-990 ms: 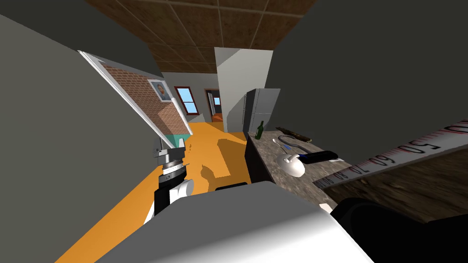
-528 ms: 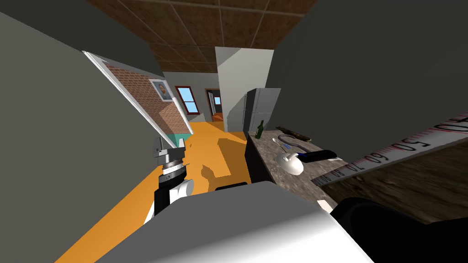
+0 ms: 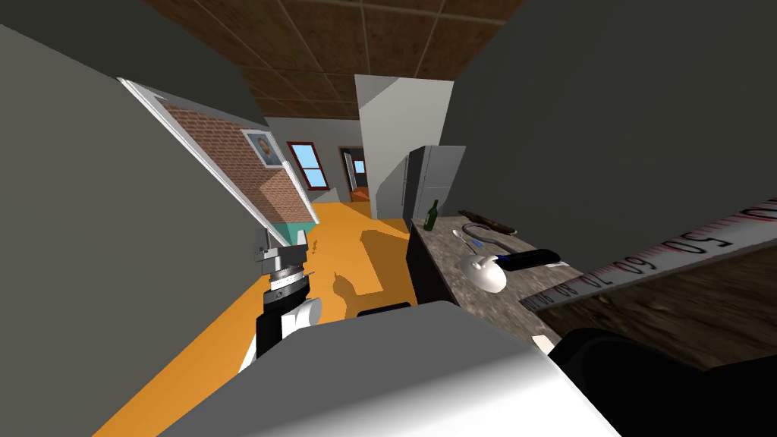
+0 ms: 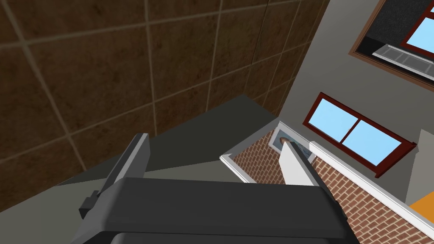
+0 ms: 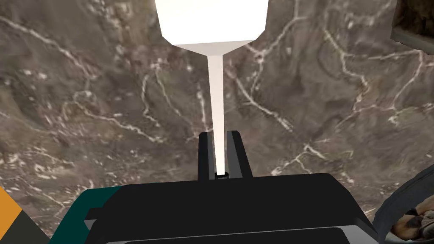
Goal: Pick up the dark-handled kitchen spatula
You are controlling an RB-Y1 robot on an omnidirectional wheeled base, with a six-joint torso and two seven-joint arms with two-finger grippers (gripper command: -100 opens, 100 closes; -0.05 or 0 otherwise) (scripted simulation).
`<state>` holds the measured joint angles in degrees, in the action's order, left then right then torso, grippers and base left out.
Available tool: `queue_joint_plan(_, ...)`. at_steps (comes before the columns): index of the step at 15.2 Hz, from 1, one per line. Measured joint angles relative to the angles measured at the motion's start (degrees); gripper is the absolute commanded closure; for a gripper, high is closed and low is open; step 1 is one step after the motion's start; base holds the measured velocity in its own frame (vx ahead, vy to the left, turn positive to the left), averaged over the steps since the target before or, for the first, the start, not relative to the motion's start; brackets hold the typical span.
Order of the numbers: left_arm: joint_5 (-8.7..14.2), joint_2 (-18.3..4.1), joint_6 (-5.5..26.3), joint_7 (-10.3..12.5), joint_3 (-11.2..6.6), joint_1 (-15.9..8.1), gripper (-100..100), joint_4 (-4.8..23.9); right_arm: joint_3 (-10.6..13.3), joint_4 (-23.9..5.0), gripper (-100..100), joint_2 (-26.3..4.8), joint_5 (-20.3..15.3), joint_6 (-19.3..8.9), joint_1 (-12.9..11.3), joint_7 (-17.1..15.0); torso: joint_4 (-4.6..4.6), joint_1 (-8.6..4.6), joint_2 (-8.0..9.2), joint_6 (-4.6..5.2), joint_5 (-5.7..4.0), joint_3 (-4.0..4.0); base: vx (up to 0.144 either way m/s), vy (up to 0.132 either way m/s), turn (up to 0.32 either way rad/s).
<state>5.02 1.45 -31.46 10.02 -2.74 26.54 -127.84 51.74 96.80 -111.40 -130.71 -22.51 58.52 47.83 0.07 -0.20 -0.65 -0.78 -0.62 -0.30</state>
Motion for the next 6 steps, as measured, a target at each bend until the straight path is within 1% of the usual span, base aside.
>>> queue_joint_plan(1,0.0,0.0,0.0,0.0,0.00,0.0,0,0.0,-0.3,-0.4,-100,1.0,-0.2,0.6,-0.3,0.1,0.04,-0.02,0.14,0.02,-0.01,0.09,-0.106,-0.003,0.043)
queue_joint_plan(2,0.0,0.0,0.0,0.0,0.00,0.0,0,0.0,-0.6,-0.7,-100,1.9,-0.3,1.2,-0.6,0.0,0.06,-0.05,0.25,0.02,-0.01,0.15,-0.063,-0.004,0.014)
queue_joint_plan(3,0.0,0.0,0.0,0.0,0.00,0.0,0,0.0,-0.7,-0.7,100,2.1,-0.3,1.5,-0.6,0.1,0.06,-0.06,0.21,0.03,-0.01,0.14,0.005,0.000,-0.063)
queue_joint_plan(5,0.0,0.0,0.0,0.0,-0.01,0.0,0,0.0,-0.3,-0.5,100,0.8,-0.7,0.7,-0.2,-0.3,-0.01,-0.06,-0.15,0.03,0.00,-0.06,0.076,-0.010,-0.077)
queue_joint_plan(6,0.0,0.0,0.0,0.0,-0.01,0.0,0,0.0,-0.1,-0.3,100,0.0,-1.0,0.2,0.0,-0.8,-0.05,-0.07,-0.32,0.01,0.00,-0.16,0.055,-0.003,-0.014)
